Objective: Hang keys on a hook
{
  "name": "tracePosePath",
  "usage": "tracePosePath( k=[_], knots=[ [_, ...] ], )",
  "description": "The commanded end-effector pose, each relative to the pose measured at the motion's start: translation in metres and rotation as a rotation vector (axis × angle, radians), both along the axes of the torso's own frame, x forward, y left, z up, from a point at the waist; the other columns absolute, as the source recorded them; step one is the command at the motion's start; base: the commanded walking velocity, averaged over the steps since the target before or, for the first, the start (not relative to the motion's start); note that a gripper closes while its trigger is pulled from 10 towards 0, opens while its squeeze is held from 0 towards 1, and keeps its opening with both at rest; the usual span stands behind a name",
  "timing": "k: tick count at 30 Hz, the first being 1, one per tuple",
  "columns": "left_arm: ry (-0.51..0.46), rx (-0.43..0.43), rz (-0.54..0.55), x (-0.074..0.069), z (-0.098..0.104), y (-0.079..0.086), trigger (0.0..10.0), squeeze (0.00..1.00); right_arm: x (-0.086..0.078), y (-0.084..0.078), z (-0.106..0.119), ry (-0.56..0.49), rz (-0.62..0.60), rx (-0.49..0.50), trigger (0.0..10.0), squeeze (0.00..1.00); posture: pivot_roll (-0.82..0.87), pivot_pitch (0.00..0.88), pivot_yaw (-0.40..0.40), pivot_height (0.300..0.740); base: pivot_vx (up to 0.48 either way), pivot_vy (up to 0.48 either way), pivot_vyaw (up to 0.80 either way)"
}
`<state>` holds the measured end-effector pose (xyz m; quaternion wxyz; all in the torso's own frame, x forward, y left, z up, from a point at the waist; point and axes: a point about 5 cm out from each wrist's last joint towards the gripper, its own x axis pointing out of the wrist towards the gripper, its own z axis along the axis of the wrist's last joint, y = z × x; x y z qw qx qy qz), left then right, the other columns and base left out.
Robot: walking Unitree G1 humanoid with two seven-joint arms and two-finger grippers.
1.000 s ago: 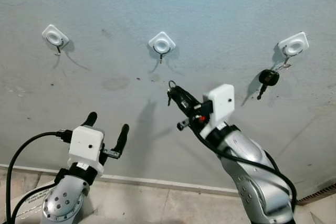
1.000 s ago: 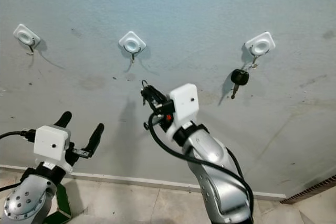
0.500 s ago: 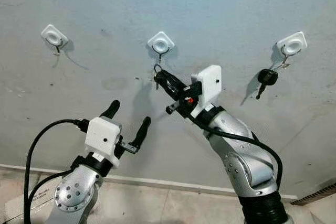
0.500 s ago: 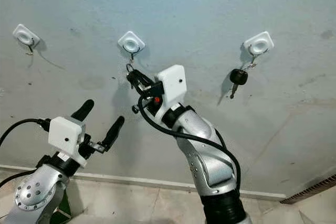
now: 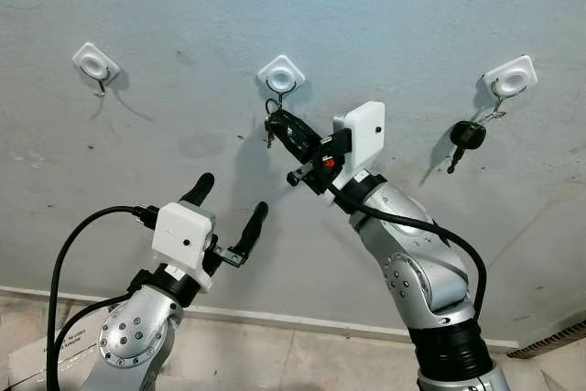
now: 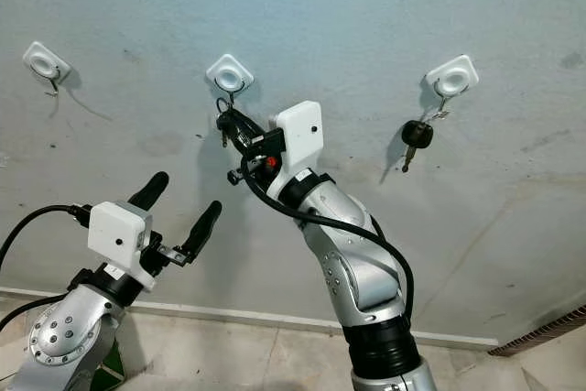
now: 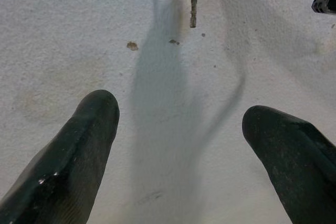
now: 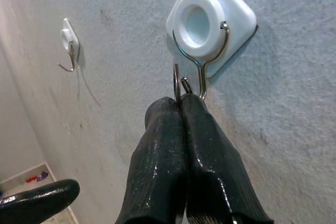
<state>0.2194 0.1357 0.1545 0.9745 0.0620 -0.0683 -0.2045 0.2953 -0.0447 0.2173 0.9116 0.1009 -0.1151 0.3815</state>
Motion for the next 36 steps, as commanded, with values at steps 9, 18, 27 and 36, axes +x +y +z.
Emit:
tracePosePath(
  k=[9,18,27,36],
  knots=[
    [0.028,0.003,0.002,0.000,-0.005,0.002,10.0,0.00,0.003,-0.002,0.000,0.057,-0.010,0.068,10.0,0.00,0.13,0.096,0.044,0.740,0.000,0.000,0.00],
    [0.032,0.003,-0.001,0.000,-0.006,0.001,10.0,0.00,0.007,-0.005,-0.009,0.197,-0.013,0.186,10.0,0.00,0.13,0.097,0.044,0.740,0.000,0.000,0.00],
    [0.036,0.002,0.000,0.000,-0.006,0.001,10.0,0.00,0.004,-0.002,-0.014,0.285,0.009,0.241,10.0,0.00,0.12,0.097,0.045,0.740,0.000,0.000,0.00],
    [0.035,-0.004,-0.007,0.000,-0.006,-0.001,10.0,0.00,0.000,-0.003,-0.029,0.392,0.011,0.282,10.0,0.00,0.12,0.100,0.043,0.740,0.000,0.000,0.00]
  ],
)
